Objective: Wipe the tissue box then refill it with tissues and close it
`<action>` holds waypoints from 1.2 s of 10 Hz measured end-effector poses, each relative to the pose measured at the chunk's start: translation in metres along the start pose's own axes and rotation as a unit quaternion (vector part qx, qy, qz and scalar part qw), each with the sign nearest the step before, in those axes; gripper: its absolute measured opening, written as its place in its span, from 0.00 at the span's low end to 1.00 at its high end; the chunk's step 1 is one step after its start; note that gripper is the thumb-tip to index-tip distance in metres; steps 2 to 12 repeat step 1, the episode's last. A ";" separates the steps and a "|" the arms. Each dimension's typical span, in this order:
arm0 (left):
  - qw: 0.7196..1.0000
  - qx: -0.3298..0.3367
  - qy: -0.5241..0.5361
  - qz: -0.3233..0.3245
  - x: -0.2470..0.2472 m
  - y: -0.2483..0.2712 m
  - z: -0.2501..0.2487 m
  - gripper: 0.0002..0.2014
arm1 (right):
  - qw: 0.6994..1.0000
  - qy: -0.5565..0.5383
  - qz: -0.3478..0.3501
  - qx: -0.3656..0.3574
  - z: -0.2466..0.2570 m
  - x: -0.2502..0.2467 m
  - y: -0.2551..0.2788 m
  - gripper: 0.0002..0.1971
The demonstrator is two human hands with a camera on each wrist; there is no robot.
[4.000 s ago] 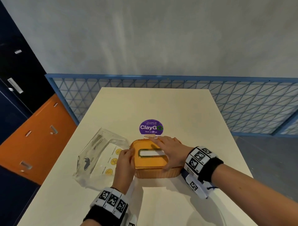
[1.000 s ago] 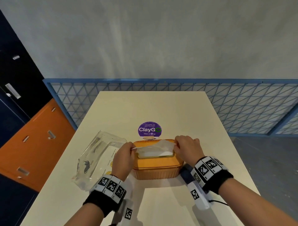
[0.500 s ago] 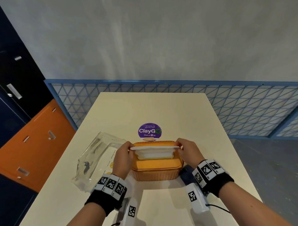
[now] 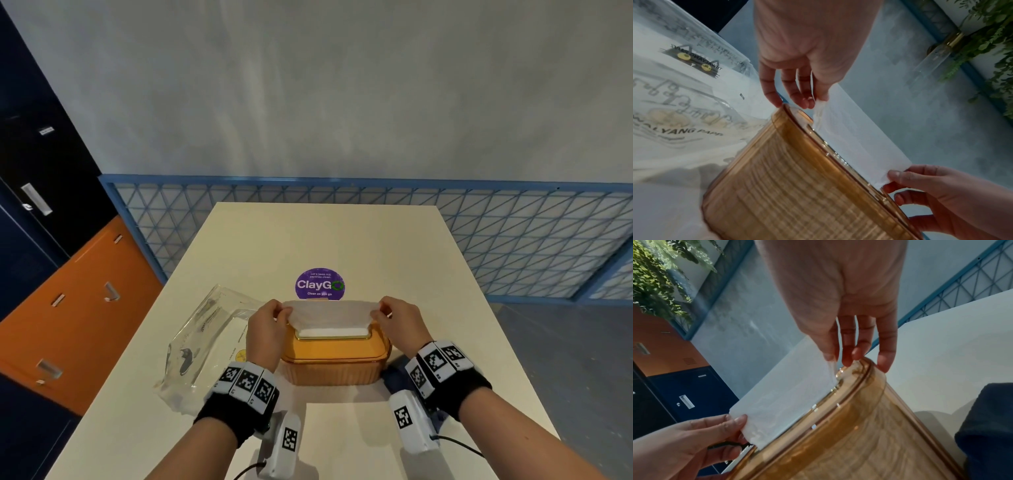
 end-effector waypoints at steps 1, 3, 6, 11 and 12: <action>0.999 0.018 0.031 -0.040 -0.014 0.000 0.001 0.09 | 0.999 -0.019 -0.036 -0.007 -0.005 -0.015 0.002 0.11; 0.999 0.018 0.031 -0.040 -0.014 0.000 0.001 0.09 | 0.999 -0.019 -0.036 -0.007 -0.005 -0.015 0.002 0.11; 0.999 0.018 0.031 -0.040 -0.014 0.000 0.001 0.09 | 0.999 -0.019 -0.036 -0.007 -0.005 -0.015 0.002 0.11; 0.999 0.018 0.031 -0.040 -0.014 0.000 0.001 0.09 | 0.999 -0.019 -0.036 -0.007 -0.005 -0.015 0.002 0.11; 0.999 0.018 0.031 -0.040 -0.014 0.000 0.001 0.09 | 0.999 -0.019 -0.036 -0.007 -0.005 -0.015 0.002 0.11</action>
Point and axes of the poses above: each hand's wrist, its own y-axis away from the middle knuckle, its own x-axis out of the palm, z = x × y, the point moved 5 cm from there along -y, towards the middle knuckle, and after that the axes turned 4 degrees about z, right-handed, at the moved point
